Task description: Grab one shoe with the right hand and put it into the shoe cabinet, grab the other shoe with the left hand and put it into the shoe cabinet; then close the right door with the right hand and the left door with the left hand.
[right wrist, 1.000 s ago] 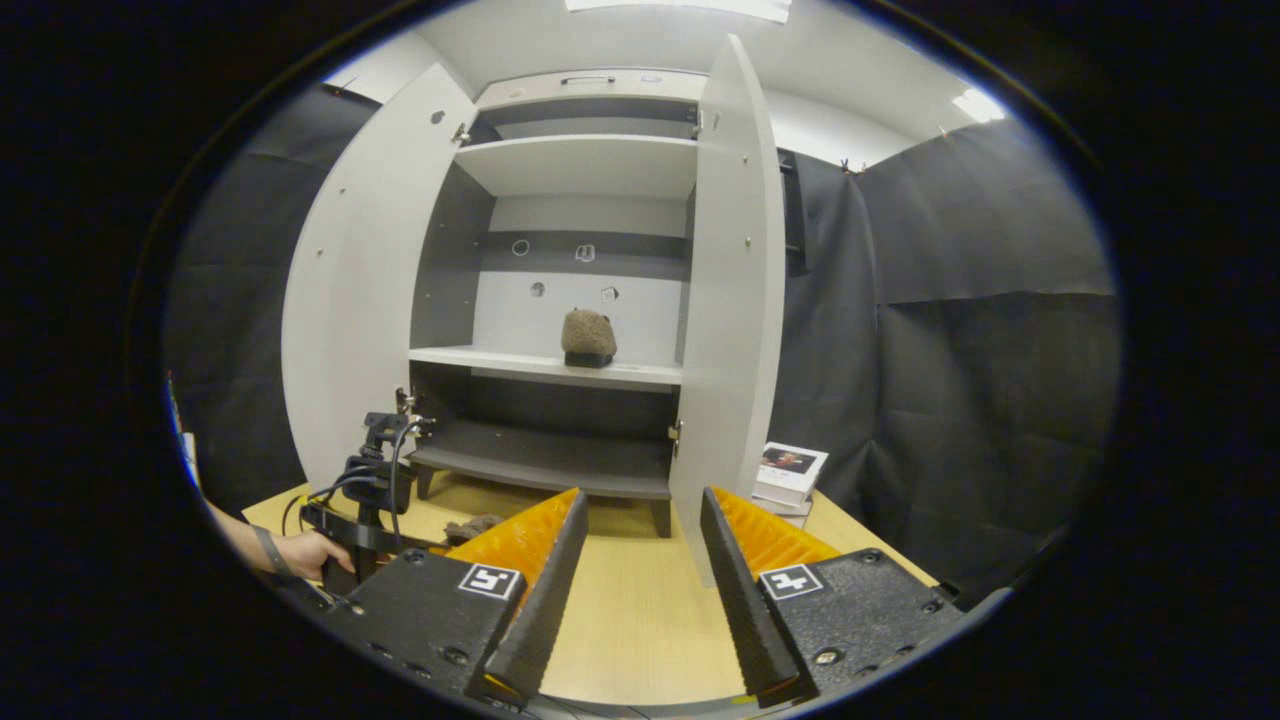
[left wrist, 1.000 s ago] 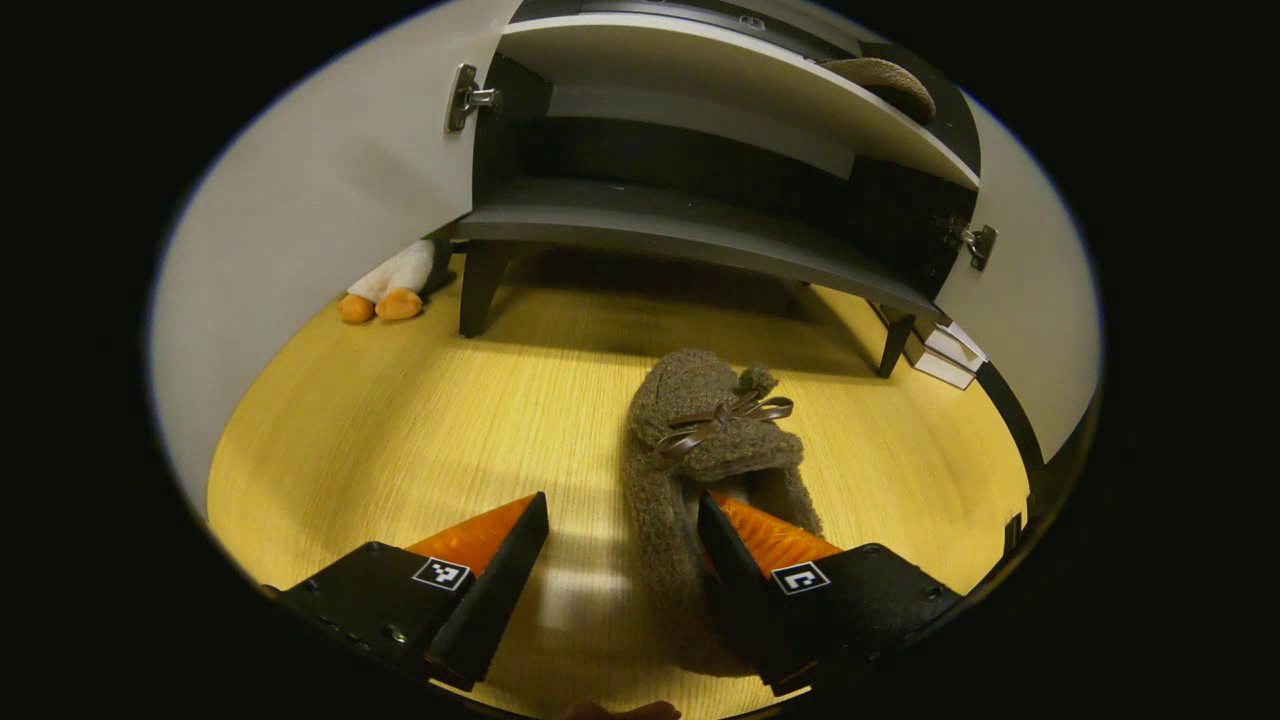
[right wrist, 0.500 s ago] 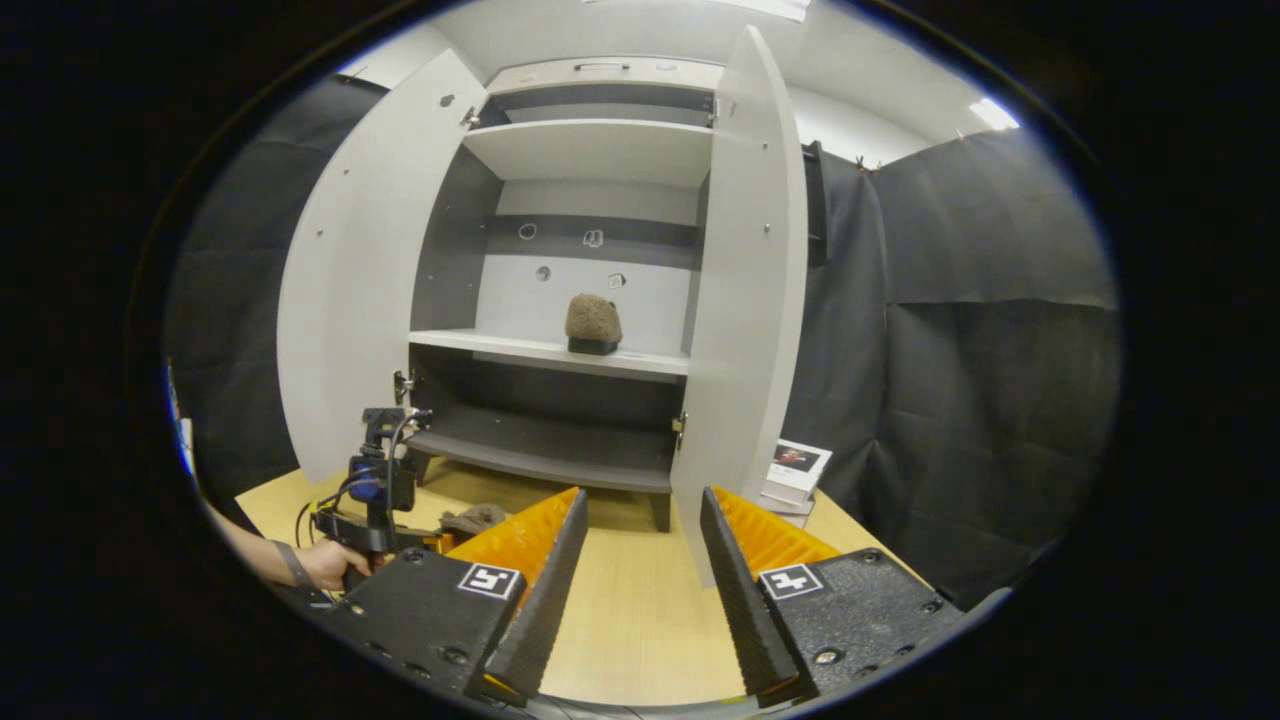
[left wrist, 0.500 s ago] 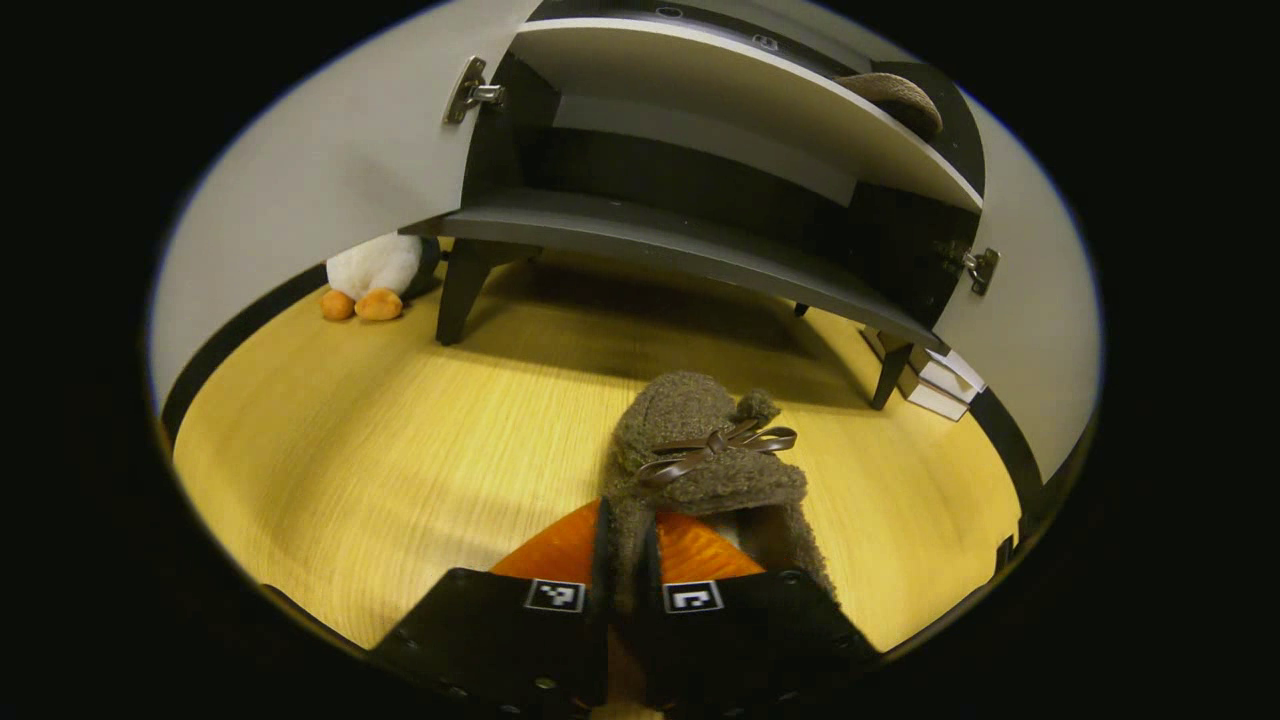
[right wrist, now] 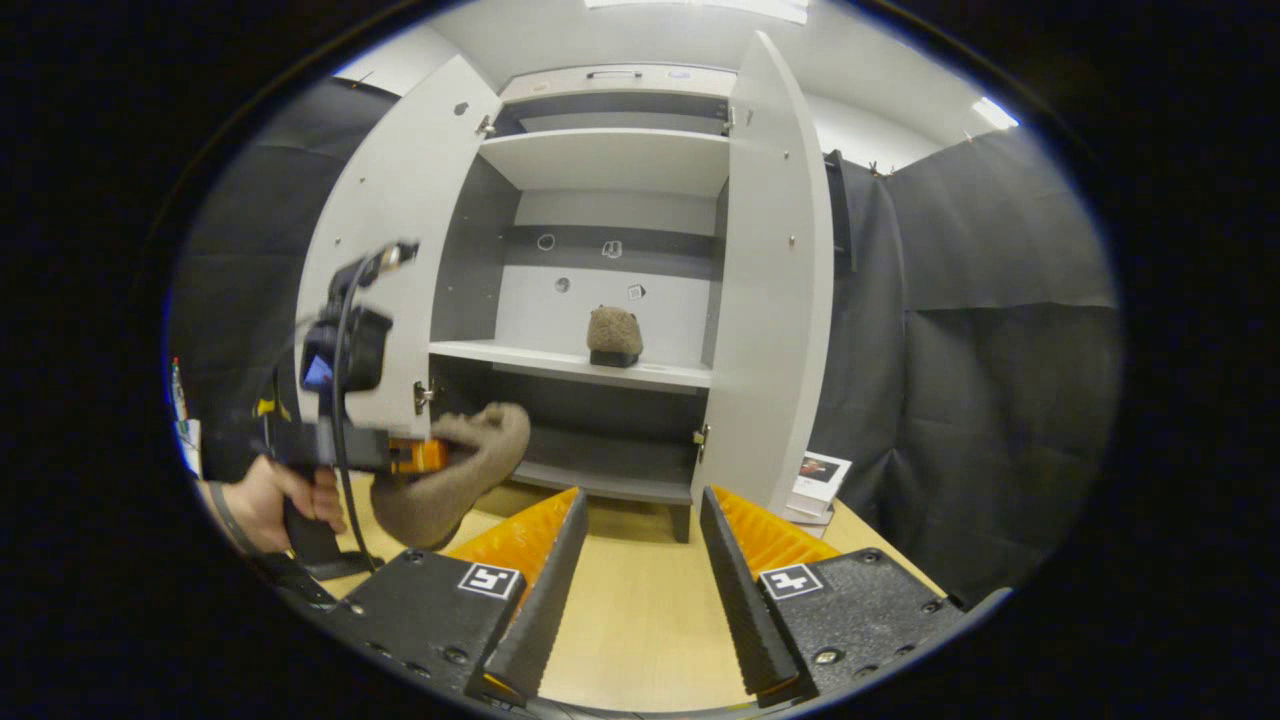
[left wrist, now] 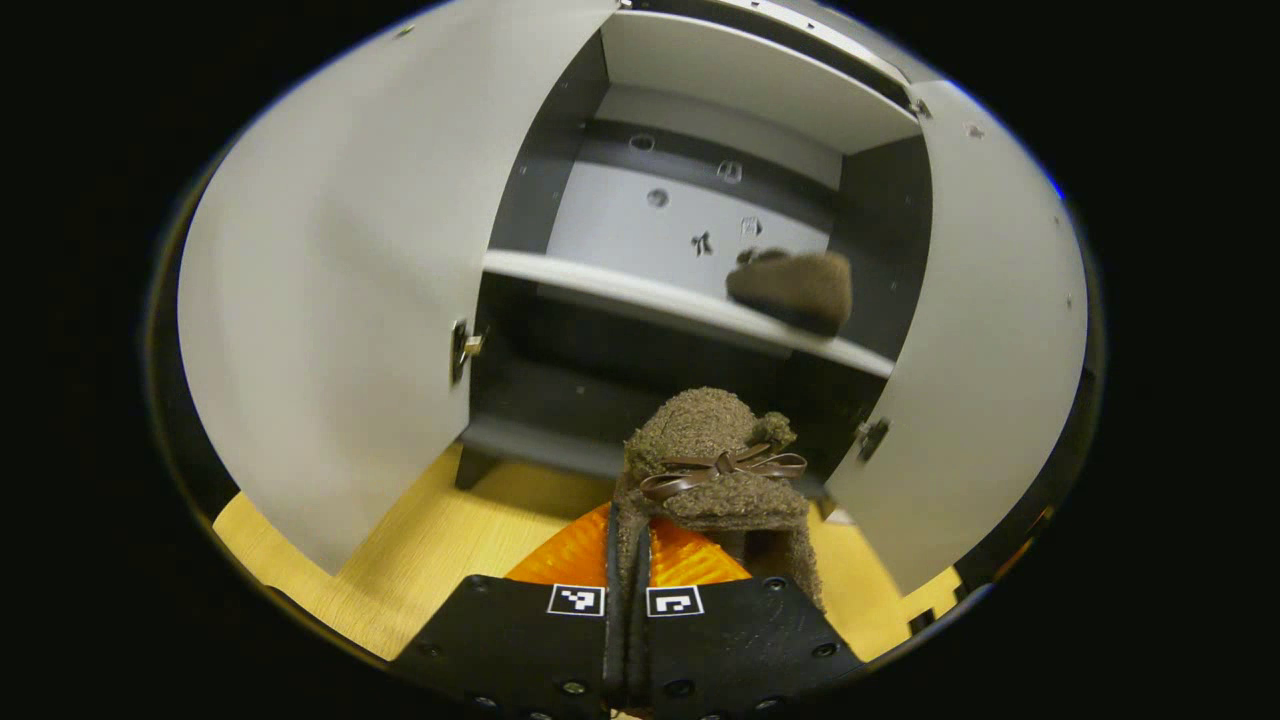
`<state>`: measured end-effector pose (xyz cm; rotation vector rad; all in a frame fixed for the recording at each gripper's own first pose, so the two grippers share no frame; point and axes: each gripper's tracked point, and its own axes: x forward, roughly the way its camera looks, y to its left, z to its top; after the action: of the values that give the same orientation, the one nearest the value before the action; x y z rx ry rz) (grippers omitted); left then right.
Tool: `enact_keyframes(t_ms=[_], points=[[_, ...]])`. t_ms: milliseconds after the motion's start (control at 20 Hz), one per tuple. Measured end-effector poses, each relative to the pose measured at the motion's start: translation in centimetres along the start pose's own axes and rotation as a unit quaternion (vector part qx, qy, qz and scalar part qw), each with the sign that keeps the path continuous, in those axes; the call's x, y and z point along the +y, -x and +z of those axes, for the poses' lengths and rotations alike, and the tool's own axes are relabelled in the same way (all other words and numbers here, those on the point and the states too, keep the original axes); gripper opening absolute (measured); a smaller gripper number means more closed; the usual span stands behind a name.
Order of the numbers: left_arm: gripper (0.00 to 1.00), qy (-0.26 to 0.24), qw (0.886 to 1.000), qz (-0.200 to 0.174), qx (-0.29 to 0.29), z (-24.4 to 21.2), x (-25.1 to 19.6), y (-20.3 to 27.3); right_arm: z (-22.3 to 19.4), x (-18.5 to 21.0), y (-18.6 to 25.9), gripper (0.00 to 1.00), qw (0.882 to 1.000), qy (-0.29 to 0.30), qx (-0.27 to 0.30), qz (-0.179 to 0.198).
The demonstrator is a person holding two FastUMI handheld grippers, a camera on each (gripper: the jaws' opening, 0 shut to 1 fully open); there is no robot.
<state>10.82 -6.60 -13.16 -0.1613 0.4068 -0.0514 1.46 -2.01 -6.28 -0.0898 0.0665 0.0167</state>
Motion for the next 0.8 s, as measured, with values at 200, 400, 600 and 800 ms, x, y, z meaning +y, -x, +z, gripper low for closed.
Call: enact_keyframes(t_ms=[200,400,600,800], points=[[0.01,0.013,0.999,-0.011,-0.050,10.1,-3.8,-4.3,0.8,0.5,0.1,0.73,1.000,-0.005,-0.014,0.009],[0.01,-0.006,1.000,0.004,-0.026,14.9,-3.8,-11.0,1.0,0.2,0.3,0.73,1.000,-0.010,-0.018,0.005],[0.01,0.000,0.999,0.042,0.031,15.8,-2.4,-17.9,0.9,-0.7,0.4,0.73,1.000,-0.014,-0.016,-0.008],[0.01,0.010,0.994,0.072,0.082,15.2,-1.0,-22.2,0.1,-1.8,0.4,0.73,0.999,-0.026,-0.004,-0.020]])
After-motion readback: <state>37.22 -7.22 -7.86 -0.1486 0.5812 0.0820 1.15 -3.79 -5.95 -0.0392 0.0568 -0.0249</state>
